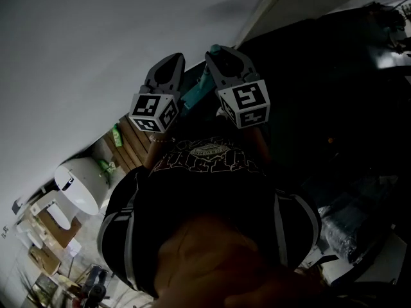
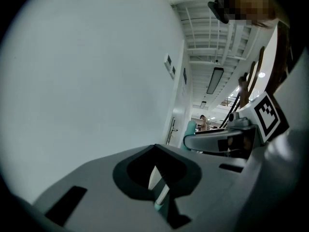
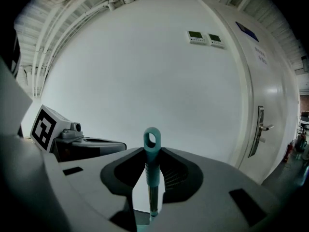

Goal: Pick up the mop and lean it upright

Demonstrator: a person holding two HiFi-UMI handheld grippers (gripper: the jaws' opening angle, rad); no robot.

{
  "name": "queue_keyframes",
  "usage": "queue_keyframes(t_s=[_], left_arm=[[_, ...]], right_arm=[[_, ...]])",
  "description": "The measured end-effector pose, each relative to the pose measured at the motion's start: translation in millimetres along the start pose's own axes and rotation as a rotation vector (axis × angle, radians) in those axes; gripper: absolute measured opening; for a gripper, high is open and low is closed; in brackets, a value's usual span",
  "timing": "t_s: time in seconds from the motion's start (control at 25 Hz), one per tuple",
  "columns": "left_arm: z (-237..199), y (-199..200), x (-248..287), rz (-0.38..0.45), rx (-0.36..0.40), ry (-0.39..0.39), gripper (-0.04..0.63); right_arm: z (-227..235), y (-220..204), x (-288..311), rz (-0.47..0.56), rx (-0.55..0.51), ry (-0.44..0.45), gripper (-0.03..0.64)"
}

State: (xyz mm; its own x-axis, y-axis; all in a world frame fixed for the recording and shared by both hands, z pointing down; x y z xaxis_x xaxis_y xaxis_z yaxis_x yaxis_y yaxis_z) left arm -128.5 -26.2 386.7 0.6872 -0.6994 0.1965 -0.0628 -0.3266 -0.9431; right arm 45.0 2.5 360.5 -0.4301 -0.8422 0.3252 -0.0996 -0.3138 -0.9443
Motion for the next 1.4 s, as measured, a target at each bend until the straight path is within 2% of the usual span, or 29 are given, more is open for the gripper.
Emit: queue_keyframes(t_s=[0.32, 0.48, 0.84, 1.12, 1.4], left_arm=[[47, -16, 26, 0.011, -0.047, 0.097, 0.046], [58, -22, 35, -0.004, -0.056, 0.097, 0.046], [69, -8, 64, -0.008, -0.014, -0.030, 0.046], [66, -2, 88, -0.043, 0.007, -0.146, 0.046], [58, -4, 107, -0.050, 0.011, -0.190, 0.046]], right_arm=[[58, -6, -26, -0.011, -0.039, 0.053, 0.110], [76, -7, -33, -0.009, -0.047, 0.033, 0.110], [99, -9, -43, -0.001, -0.010, -0.095, 0.110], [114, -10, -43, 0.009, 0.049, -0.199, 0.110], [132, -17, -39, 0.018, 0.091, -0.253, 0.110]])
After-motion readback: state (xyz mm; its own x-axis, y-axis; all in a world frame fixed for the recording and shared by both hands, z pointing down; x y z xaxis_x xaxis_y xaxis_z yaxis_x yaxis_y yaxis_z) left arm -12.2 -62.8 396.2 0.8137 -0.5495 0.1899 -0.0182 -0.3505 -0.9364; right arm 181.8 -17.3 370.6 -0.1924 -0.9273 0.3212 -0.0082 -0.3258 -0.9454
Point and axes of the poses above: the fingertips, and each gripper's own axes: x forward along the fingers, z to its right, y out of its top, the point moved 9 cm from there along -x, backward along the fingers, and after that the axes turned 2 degrees about y, right-handed, at the moved point
